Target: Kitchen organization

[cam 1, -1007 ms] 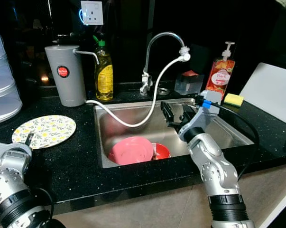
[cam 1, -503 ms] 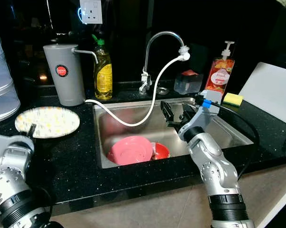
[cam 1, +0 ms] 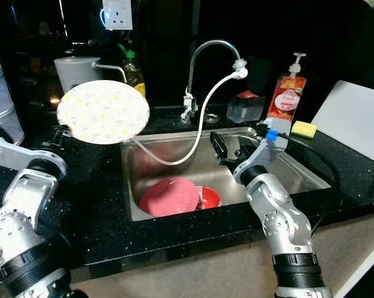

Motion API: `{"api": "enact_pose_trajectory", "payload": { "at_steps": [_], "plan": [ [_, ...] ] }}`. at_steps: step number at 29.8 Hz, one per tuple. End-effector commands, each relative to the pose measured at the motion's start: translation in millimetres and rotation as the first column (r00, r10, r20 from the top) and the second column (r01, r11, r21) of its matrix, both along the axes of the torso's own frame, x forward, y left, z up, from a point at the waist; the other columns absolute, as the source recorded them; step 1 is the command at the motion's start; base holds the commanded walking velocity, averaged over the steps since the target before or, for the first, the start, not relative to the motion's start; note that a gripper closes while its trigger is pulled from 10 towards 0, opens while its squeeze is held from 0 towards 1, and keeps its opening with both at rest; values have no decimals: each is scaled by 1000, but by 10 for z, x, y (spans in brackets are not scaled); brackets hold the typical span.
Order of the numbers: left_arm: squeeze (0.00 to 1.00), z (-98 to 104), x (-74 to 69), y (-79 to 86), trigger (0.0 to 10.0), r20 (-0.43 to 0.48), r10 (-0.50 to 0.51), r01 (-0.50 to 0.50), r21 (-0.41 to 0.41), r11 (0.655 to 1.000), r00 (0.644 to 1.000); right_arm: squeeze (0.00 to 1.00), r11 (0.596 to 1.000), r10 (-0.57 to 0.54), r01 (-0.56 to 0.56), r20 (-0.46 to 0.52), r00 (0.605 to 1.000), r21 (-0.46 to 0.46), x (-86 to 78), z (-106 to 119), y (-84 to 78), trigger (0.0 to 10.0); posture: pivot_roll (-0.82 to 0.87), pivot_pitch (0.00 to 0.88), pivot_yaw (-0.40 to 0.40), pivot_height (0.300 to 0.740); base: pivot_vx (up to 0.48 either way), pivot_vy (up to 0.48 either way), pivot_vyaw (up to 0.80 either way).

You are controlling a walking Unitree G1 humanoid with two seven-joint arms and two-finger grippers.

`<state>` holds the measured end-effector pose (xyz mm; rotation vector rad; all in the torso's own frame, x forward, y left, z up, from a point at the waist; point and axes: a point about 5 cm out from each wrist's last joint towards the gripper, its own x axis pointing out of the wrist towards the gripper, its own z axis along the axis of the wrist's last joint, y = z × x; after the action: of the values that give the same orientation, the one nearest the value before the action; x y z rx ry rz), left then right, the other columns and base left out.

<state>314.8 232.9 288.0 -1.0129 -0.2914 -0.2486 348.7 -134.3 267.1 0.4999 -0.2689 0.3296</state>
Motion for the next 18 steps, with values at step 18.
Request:
{"api": "enact_pose_trajectory", "payload": {
  "at_steps": [18],
  "plan": [
    [0,42,-161,-632,10000,134,-374,359,122,925,918,0,820,450,-452,93,888,350,-285,216,162,10000,-41,27,-24,740,0,0,0]
  ]
}}
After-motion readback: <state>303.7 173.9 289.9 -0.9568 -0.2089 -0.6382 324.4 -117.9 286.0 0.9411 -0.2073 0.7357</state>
